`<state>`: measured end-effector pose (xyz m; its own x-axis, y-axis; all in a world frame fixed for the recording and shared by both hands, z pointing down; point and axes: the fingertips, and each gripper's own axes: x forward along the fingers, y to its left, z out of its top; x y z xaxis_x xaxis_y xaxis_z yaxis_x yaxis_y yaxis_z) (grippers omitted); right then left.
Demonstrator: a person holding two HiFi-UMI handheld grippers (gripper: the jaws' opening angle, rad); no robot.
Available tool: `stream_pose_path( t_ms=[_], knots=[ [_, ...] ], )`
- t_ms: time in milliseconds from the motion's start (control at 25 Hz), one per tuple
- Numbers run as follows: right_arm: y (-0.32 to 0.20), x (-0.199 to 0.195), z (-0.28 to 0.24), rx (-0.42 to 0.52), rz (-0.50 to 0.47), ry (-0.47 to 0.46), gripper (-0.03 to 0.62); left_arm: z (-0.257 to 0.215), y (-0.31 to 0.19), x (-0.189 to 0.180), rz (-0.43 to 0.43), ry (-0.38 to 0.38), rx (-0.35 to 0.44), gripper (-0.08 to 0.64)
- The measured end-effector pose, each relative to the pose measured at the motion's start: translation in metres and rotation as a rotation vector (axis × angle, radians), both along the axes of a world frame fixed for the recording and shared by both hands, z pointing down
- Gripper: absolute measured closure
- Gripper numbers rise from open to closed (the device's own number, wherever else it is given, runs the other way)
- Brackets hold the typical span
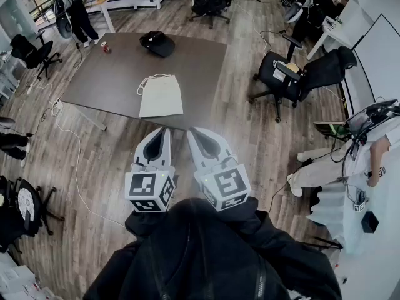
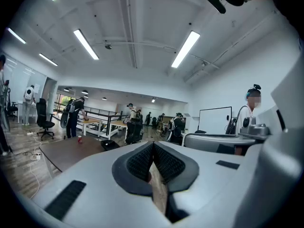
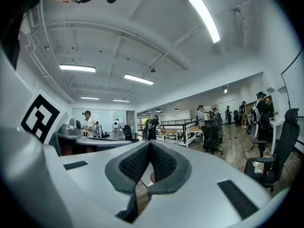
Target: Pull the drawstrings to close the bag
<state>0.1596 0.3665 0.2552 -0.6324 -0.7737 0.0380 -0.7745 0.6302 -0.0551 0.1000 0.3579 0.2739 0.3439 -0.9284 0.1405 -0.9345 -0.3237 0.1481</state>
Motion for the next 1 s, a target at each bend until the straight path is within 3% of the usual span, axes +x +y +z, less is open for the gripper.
stream_pose_path(
  t_ms=[600,1000],
  knots=[
    [0.013,-0.017,0.012,-0.028,-0.026,0.001,0.572,0.011,0.014,-0.011,-0.001,0.021,-0.021,0.528],
    [0.029,-0.064,0.044,-0.099,-0.055,0.062,0.572,0.040,0.036,-0.054,-0.030,0.041,-0.086,0.528]
  ],
)
